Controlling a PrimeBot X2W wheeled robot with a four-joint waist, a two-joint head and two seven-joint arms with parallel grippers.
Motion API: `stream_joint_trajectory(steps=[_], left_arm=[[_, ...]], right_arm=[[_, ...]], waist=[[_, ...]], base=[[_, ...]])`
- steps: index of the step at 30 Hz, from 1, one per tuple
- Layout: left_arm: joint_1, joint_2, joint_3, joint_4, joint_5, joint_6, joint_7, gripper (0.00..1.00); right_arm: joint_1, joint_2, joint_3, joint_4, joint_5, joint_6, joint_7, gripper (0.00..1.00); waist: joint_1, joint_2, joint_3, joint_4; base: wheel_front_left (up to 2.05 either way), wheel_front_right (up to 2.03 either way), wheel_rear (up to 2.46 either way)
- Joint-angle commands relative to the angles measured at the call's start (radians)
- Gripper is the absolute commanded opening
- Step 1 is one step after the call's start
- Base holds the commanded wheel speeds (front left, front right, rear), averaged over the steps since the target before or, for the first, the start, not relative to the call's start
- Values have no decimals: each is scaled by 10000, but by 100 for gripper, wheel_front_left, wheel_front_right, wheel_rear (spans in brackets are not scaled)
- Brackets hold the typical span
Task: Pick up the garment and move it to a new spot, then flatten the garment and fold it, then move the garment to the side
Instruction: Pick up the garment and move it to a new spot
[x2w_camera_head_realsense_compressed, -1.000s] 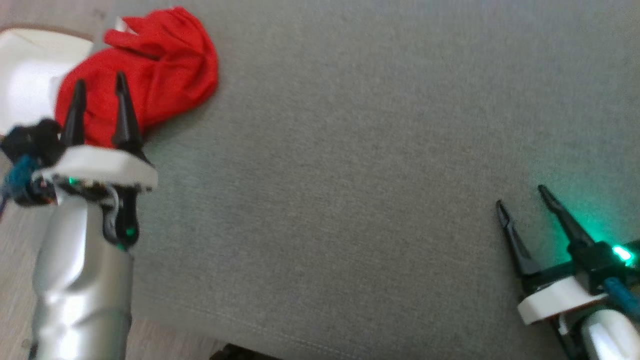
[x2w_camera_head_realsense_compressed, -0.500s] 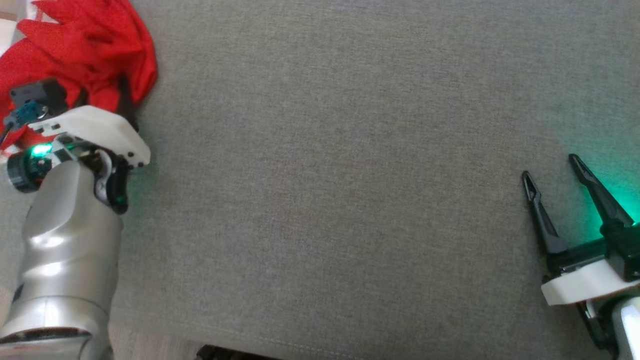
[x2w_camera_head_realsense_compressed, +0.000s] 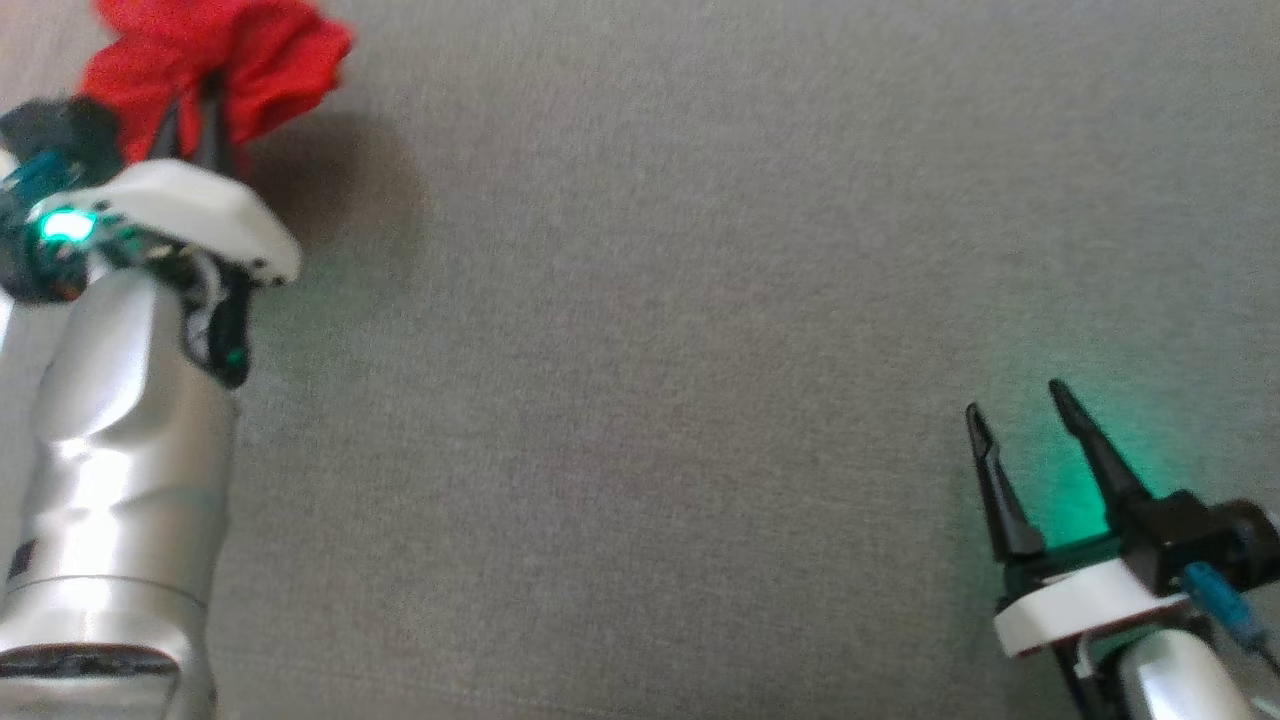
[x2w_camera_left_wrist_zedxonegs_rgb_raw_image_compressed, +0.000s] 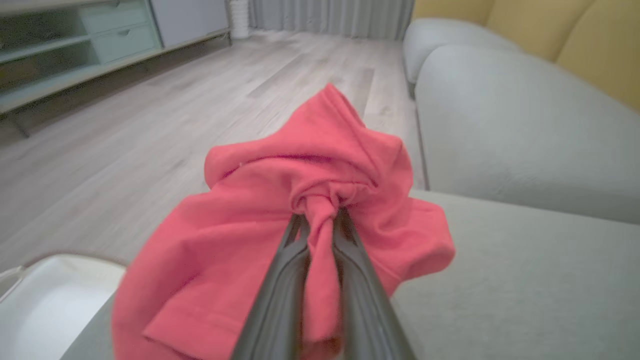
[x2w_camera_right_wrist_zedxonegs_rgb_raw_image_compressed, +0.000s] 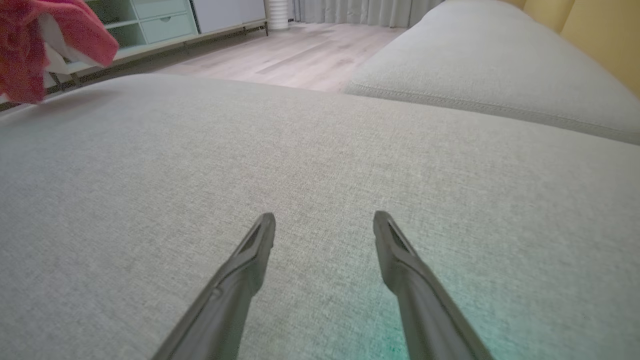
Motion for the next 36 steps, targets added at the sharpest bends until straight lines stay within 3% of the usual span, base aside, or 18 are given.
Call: stream_joint_trajectory(steps=[1,10,16,21,25,27,36], left_arm=[[-228,395,80,-486,-66,-45,41,0],[2076,-296,-2115,-5798,-1966,-57,2237,0],[4443,-1127,-3445,-9458,-4069,-46,3914,0],[6023,-1474,-4479,-11175,-6152,555,4669,0],[6215,-1519,-4561,-10778,-6900,1285,4674,0],[5795,-1488,-4126,-9510,-6558,1712,4305,0],[3609,-293,-3093,-5195,-4299,2504,2307,0]], right_arm=[[-182,13,246,-187,44,-9,-131,100],[-611,933,307,1105,104,-9,-603,100],[-696,1199,312,1387,184,-9,-660,100],[-732,1305,401,1335,275,-9,-664,100],[-888,1348,526,1259,379,-9,-665,100],[-997,1365,582,1229,456,-9,-665,100],[-1078,1375,684,1214,695,-9,-666,100]], waist=[[2,0,-637,-314],[2,0,-1783,-1367],[2,0,-1958,-2441],[2,0,-1827,-3452],[2,0,-1541,-4160],[2,0,-1348,-4628],[2,0,-1071,-5288]], base=[[0,0,0],[0,0,0],[0,0,0],[0,0,0],[0,0,0],[0,0,0],[0,0,0]])
